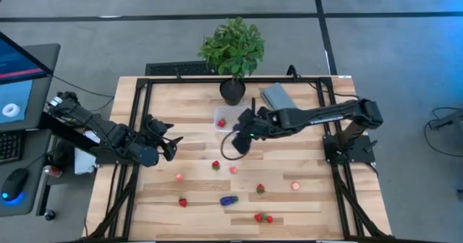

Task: Pick and placing Produce into tupperware
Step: Put the right pink peach into the transparent bin

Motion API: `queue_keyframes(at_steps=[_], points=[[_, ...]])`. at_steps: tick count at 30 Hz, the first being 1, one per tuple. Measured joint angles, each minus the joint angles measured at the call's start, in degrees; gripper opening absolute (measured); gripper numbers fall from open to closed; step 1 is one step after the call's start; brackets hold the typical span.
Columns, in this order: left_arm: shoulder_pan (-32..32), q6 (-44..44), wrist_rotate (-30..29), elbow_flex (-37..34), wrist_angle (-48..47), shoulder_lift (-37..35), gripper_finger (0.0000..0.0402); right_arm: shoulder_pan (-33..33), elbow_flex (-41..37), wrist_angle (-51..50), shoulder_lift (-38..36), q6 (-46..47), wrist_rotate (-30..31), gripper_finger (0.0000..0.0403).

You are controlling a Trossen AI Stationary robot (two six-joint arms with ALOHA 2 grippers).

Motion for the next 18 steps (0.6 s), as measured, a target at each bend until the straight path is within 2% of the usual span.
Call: queue_keyframes(at_steps=[10,18], points=[[0.0,1.1,-0.1,0.0,2.7,0.4,0.0294,7.2,-0.1,-13.6,-7.8,3.2,8.5,0.0225],[0.0,1.7,-0.8,0.0,2.6,0.4,0.0294,18.6,-0.2,-29.0,-11.1,16.8,15.7,0.0225]])
